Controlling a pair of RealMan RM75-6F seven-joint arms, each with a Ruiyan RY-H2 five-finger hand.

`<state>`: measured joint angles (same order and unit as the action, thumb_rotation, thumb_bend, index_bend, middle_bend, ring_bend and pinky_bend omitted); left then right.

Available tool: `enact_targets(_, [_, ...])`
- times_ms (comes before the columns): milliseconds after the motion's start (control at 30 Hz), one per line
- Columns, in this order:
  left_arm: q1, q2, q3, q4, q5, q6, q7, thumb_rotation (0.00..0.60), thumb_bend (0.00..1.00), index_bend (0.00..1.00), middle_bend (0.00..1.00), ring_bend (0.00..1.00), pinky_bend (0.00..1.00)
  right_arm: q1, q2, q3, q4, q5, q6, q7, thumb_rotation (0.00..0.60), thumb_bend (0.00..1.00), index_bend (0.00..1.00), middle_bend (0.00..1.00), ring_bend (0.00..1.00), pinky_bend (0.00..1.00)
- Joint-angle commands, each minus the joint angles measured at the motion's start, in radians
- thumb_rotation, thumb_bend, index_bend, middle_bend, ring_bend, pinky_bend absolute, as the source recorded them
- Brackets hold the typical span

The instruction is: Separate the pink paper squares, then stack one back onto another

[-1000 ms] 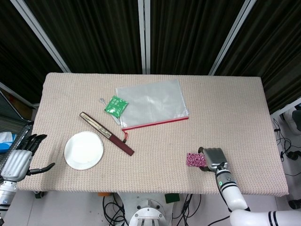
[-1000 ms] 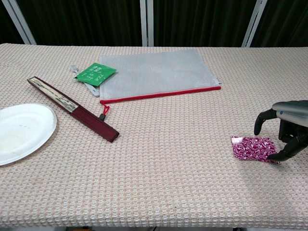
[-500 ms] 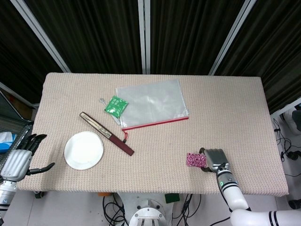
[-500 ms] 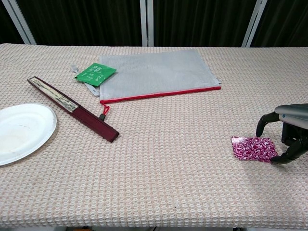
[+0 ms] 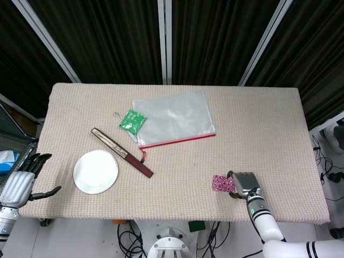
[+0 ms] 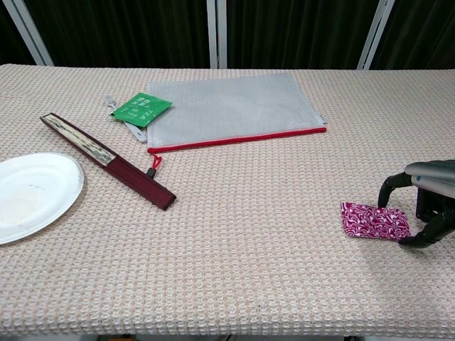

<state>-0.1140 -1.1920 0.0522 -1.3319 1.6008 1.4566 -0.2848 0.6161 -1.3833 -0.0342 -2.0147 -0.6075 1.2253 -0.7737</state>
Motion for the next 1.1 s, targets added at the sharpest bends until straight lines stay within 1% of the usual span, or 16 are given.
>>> enact_targets(33, [0.0, 0.0, 0.0, 0.0, 0.0, 0.0, 0.001, 0.163, 0.07, 0.1, 0.12, 0.06, 0.23, -0.003, 0.003, 0.0, -0.003, -0.008, 0.005, 0.006, 0.593, 0.44, 0.33, 1.0, 0.98, 0.9])
enact_targets(133, [0.0, 0.0, -0.001, -0.002, 0.001, 0.001, 0.003, 0.163, 0.07, 0.1, 0.12, 0.06, 0.23, -0.011, 0.012, 0.002, -0.014, -0.037, 0.015, 0.027, 0.593, 0.44, 0.33, 1.0, 0.98, 0.9])
enact_targets(200, [-0.001, 0.002, -0.002, -0.005, 0.001, 0.001, 0.005, 0.162, 0.07, 0.1, 0.12, 0.06, 0.23, -0.027, 0.029, -0.001, -0.03, -0.09, 0.032, 0.055, 0.592, 0.44, 0.33, 1.0, 0.98, 0.9])
enact_targets(267, [0.0, 0.005, -0.003, -0.009, 0.0, 0.004, 0.008, 0.164, 0.07, 0.1, 0.12, 0.06, 0.23, -0.057, 0.054, -0.009, -0.044, -0.18, 0.07, 0.1, 0.593, 0.44, 0.32, 1.0, 0.98, 0.9])
enact_targets(367, [0.003, 0.012, -0.006, -0.017, -0.002, 0.012, 0.014, 0.163, 0.07, 0.1, 0.12, 0.06, 0.23, -0.132, 0.095, -0.03, -0.033, -0.389, 0.153, 0.233, 0.593, 0.45, 0.29, 1.0, 0.94, 0.87])
enact_targets(400, [0.005, 0.014, -0.007, -0.02, -0.004, 0.014, 0.015, 0.164, 0.07, 0.1, 0.12, 0.06, 0.23, -0.16, 0.106, -0.038, -0.014, -0.461, 0.189, 0.281, 0.592, 0.46, 0.28, 1.0, 0.9, 0.84])
enact_targets(467, [0.008, 0.017, -0.01, -0.025, -0.007, 0.02, 0.016, 0.166, 0.07, 0.1, 0.12, 0.06, 0.23, -0.225, 0.12, -0.054, 0.068, -0.624, 0.294, 0.378, 0.592, 0.46, 0.27, 0.93, 0.79, 0.73])
enact_targets(500, [0.009, 0.018, -0.011, -0.027, -0.008, 0.023, 0.018, 0.165, 0.07, 0.1, 0.12, 0.06, 0.23, -0.251, 0.12, -0.057, 0.117, -0.681, 0.343, 0.41, 0.593, 0.46, 0.23, 0.78, 0.65, 0.62])
enact_targets(567, [0.013, 0.019, -0.014, -0.031, -0.01, 0.029, 0.021, 0.162, 0.07, 0.1, 0.12, 0.06, 0.23, -0.304, 0.112, -0.05, 0.256, -0.775, 0.452, 0.463, 0.594, 0.43, 0.1, 0.33, 0.23, 0.33])
enact_targets(600, [0.014, 0.019, -0.015, -0.032, -0.011, 0.032, 0.024, 0.16, 0.07, 0.1, 0.12, 0.06, 0.23, -0.326, 0.104, -0.037, 0.321, -0.794, 0.501, 0.458, 0.595, 0.42, 0.05, 0.19, 0.12, 0.22])
enact_targets(633, [0.016, 0.019, -0.016, -0.033, -0.012, 0.036, 0.028, 0.164, 0.07, 0.1, 0.12, 0.06, 0.23, -0.345, 0.094, -0.024, 0.381, -0.806, 0.544, 0.446, 0.593, 0.4, 0.01, 0.04, 0.01, 0.07])
enact_targets(667, [0.019, 0.019, -0.017, -0.036, -0.013, 0.04, 0.036, 0.164, 0.07, 0.1, 0.12, 0.06, 0.23, -0.368, 0.085, -0.011, 0.442, -0.813, 0.583, 0.444, 0.593, 0.39, 0.0, 0.01, 0.0, 0.02])
enact_targets(733, [0.022, 0.019, -0.02, -0.04, -0.017, 0.046, 0.05, 0.16, 0.07, 0.1, 0.12, 0.06, 0.23, -0.399, 0.088, -0.003, 0.474, -0.795, 0.59, 0.488, 0.593, 0.38, 0.0, 0.0, 0.0, 0.0])
enact_targets(833, [0.029, 0.021, -0.026, -0.051, -0.026, 0.054, 0.075, 0.151, 0.07, 0.1, 0.11, 0.06, 0.23, -0.432, 0.121, -0.002, 0.456, -0.751, 0.539, 0.575, 0.589, 0.4, 0.0, 0.0, 0.0, 0.0])
enact_targets(933, [0.037, 0.019, -0.036, -0.057, -0.03, 0.076, 0.091, 0.132, 0.07, 0.1, 0.1, 0.05, 0.23, -0.453, 0.135, -0.007, 0.461, -0.731, 0.496, 0.586, 0.589, 0.43, 0.0, 0.0, 0.0, 0.0])
enact_targets(1100, [0.046, 0.02, -0.049, -0.06, -0.03, 0.107, 0.116, 0.099, 0.07, 0.1, 0.09, 0.05, 0.22, -0.475, 0.136, -0.002, 0.465, -0.721, 0.441, 0.617, 0.59, 0.43, 0.0, 0.0, 0.0, 0.0])
